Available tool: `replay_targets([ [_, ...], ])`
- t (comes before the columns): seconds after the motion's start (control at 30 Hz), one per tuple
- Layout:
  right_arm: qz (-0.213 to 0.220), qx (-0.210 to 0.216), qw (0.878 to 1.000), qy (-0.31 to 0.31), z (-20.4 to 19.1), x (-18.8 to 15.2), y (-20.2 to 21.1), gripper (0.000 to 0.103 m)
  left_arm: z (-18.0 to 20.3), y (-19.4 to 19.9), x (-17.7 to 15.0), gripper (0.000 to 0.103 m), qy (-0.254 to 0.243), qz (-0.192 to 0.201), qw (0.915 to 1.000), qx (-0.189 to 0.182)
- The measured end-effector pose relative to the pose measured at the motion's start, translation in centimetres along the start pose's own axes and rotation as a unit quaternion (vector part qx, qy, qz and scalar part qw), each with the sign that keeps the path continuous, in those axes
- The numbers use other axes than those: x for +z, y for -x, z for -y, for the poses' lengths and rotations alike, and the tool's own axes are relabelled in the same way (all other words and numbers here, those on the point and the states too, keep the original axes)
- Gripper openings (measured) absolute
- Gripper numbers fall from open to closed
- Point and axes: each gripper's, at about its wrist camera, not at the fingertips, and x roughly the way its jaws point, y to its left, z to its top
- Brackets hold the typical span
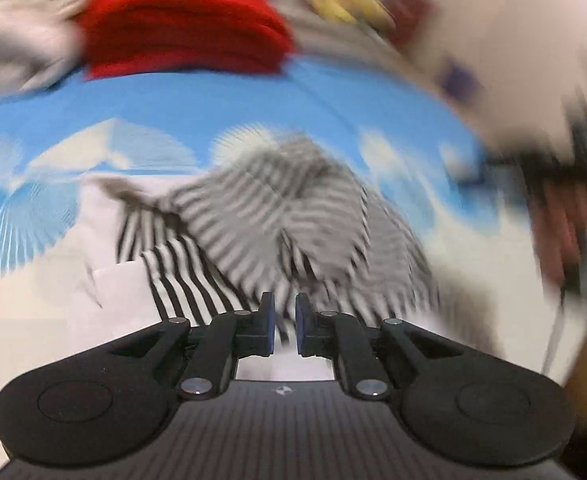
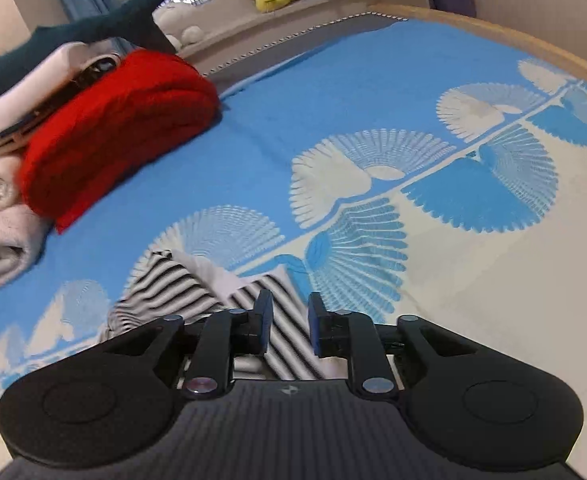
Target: Fold small clothes
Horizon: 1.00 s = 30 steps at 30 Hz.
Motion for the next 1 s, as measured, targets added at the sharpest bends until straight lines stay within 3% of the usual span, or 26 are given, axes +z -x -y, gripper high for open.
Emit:
replay_targets([
  [0.07, -0.03, 0.023, 0.999, -0.009, -0.1, -0.4, -0.7, 0.029, -1.5, -2.4, 0.2, 0.011, 0.093, -0.013, 0.9954, 0.021],
  [0.17, -0.076, 0.034, 0.996, -0.009, -0.5, -1.4, -2.2, 0.03, -2.9, -6.0, 0.8, 0.012, 0.173, -0.045, 0.9839, -0.009],
  [0.23, -0.114, 0.043, 0.992, -0.025, -0.4, -2.1, -3.5, 0.03, -3.2, -8.2, 0.3, 0.029, 0.216, -0.072, 0.9733, -0.031],
  [0.3, -0.143, 0.044, 0.988, -0.043, -0.2, -2.7, -4.8, 0.03, -2.8, -9.6, -1.1, 0.037, 0.247, -0.102, 0.9629, -0.037],
  [0.37, -0.159, 0.028, 0.986, -0.046, -0.3, -3.3, -6.0, 0.03, -2.9, -11.0, -1.5, 0.037, 0.259, -0.115, 0.9584, -0.038],
  [0.5, -0.182, 0.015, 0.982, -0.042, -1.0, -4.3, -7.8, 0.028, -2.8, -12.1, -1.9, 0.033, 0.252, -0.129, 0.9591, -0.005],
  [0.57, -0.189, 0.021, 0.981, -0.03, -1.5, -4.8, -8.3, 0.013, -3.0, -12.2, -1.9, 0.014, 0.258, -0.129, 0.9576, -0.003],
  [0.6, -0.191, 0.02, 0.981, -0.027, -1.7, -5.0, -8.5, 0.011, -3.0, -12.1, -1.8, 0.001, 0.252, -0.125, 0.9595, -0.003],
  [0.67, -0.188, 0.022, 0.982, -0.023, -2.0, -5.1, -8.3, 0.003, -2.9, -11.6, -1.1, 0.001, 0.235, -0.104, 0.9663, 0.006],
  [0.8, -0.163, 0.073, 0.983, -0.048, -2.2, -4.4, -6.2, 0.002, -3.0, -7.7, 1.5, 0.001, 0.189, -0.019, 0.981, 0.039],
  [0.93, -0.138, 0.173, 0.974, -0.046, -3.0, -3.9, -2.7, 0.002, -4.1, -3.0, 2.7, 0.001, 0.178, 0.055, 0.9809, 0.055],
  [1.0, -0.164, 0.198, 0.964, -0.067, -2.6, -4.8, -2.1, 0.002, -5.1, -1.6, 2.7, 0.001, 0.196, 0.066, 0.977, 0.053],
])
